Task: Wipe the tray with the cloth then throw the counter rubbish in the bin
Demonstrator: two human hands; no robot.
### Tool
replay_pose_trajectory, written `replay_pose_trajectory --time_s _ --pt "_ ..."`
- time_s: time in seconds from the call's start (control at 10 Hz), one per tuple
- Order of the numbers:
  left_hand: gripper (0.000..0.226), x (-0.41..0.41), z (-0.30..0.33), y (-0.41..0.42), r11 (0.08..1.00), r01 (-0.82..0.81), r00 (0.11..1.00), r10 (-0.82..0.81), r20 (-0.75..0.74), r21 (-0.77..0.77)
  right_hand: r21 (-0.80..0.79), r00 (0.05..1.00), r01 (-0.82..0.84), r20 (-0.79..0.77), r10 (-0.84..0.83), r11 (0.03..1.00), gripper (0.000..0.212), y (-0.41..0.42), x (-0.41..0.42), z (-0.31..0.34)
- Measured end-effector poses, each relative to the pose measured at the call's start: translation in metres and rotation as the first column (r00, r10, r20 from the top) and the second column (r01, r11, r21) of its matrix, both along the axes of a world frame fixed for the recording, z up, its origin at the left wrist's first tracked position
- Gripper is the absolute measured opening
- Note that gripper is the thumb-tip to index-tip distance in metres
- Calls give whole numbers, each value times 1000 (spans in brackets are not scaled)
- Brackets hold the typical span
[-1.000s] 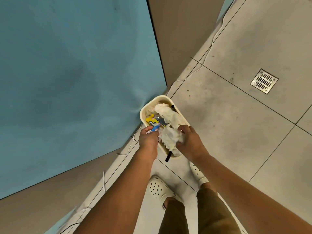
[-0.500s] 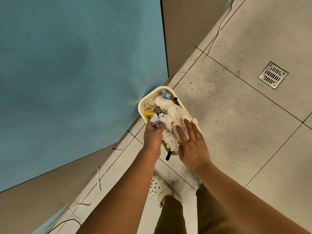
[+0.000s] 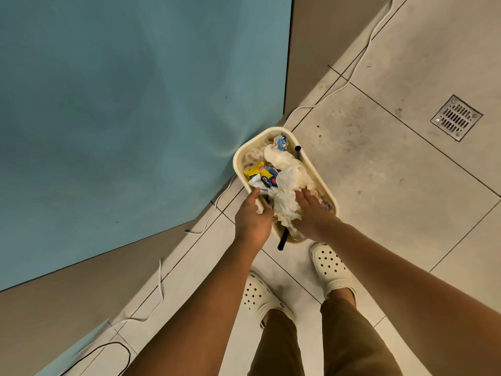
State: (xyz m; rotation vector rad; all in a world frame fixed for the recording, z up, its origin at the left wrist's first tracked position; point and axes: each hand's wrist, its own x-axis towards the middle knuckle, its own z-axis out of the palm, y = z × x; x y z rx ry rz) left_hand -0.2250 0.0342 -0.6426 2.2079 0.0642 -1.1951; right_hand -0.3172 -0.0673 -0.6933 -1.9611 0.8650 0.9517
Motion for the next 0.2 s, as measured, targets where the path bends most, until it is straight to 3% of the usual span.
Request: replay_pose_trajectory --time_s 0.1,0.2 --pt "45 -1 11 15 999 -40 999 39 2 6 -50 976 202 96 -197 978 58 4 -9 18" --pt "41 -6 23 24 998 -45 999 45 -4 36 -73 938 311 185 -293 948 50 11 -20 35"
